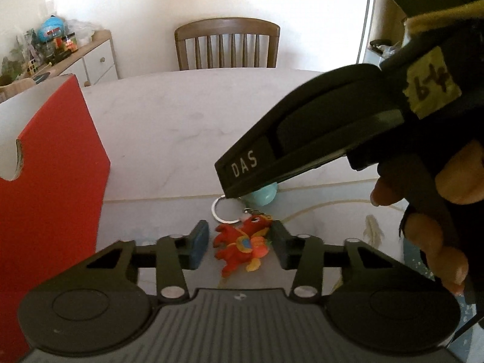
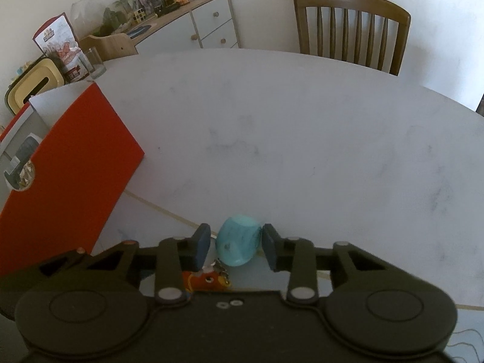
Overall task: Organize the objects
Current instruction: 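Grasp the teal object with the right tool while the left grasps the red dragon keychain, then carry the teal object and dragon keychain into the box and lower them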
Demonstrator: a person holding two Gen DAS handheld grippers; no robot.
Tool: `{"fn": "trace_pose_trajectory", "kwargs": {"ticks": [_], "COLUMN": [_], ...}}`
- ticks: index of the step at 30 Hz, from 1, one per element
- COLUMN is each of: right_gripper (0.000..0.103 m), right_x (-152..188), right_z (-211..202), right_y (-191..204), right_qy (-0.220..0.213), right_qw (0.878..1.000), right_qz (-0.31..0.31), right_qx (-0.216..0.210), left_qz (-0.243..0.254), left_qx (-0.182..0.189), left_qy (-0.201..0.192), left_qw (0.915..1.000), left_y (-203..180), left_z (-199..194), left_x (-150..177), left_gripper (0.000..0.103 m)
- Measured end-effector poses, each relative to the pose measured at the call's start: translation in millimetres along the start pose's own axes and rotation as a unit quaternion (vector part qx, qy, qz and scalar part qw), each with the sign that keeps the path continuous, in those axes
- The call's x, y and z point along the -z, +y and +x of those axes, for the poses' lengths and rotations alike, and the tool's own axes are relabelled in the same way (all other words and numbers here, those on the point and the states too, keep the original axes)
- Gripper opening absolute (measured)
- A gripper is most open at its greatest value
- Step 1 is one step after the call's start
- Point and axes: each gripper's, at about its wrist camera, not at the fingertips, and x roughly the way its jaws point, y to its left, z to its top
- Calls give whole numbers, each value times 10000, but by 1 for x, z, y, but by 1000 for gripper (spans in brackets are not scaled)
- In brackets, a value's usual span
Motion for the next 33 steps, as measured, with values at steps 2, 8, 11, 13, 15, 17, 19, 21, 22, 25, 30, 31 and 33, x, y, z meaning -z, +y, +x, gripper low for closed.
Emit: {"fn": "trace_pose_trajectory", "kwargs": {"ticks": [2, 8, 11, 13, 15, 17, 19, 21, 22, 25, 30, 31, 33], "right_gripper": [31, 30, 30, 30, 30, 30, 30, 30, 30, 30, 30, 30, 30], "right_x": [0, 1, 1, 3, 6, 9, 14, 19, 21, 29, 43, 45, 49], "right_z": [-1, -9, -19, -28, -38, -47, -58, -69, -74, -90, -116, -120, -130], "right_y": [-1, -4, -9, -13, -15, -18, -20, -21, -21, -20, -12, -9, -3], "right_qy": [-16, -161, -243, -289, -334, -366, -396, -440, -460, -553, -668, -688, -732], "right_qw": [10000, 9998, 9995, 9993, 9992, 9989, 9987, 9983, 9980, 9970, 9957, 9954, 9949], "right_qz": [9, 91, 190, 224, 240, 276, 325, 385, 421, 524, 630, 642, 668], "right_qx": [6, 39, 21, 4, 18, 39, 65, 76, 76, 161, 156, 158, 157], "left_qz": [5, -35, 16, 1, -45, -68, -85, -118, -122, -83, -116, -107, -70], "left_qx": [8, 85, 62, 42, 44, 53, 54, 68, 85, 158, 309, 326, 371], "left_qy": [23, 26, 10, 23, 6, -17, -41, -70, -78, -127, -200, -217, -247], "left_qw": [10000, 10000, 10000, 10000, 10000, 10000, 9999, 9999, 9999, 9998, 9993, 9992, 9990], "left_y": [-1, 1, 0, 1, 4, 5, 9, 11, 12, 17, 25, 26, 31], "left_z": [1, -3, -8, -11, -15, -21, -25, -32, -35, -46, -71, -75, -84], "left_x": [0, -1, -2, -4, -5, -5, -10, -12, -13, -18, -23, -25, -27], "left_gripper": [40, 38, 38, 38, 38, 38, 38, 38, 38, 38, 38, 38, 38]}}
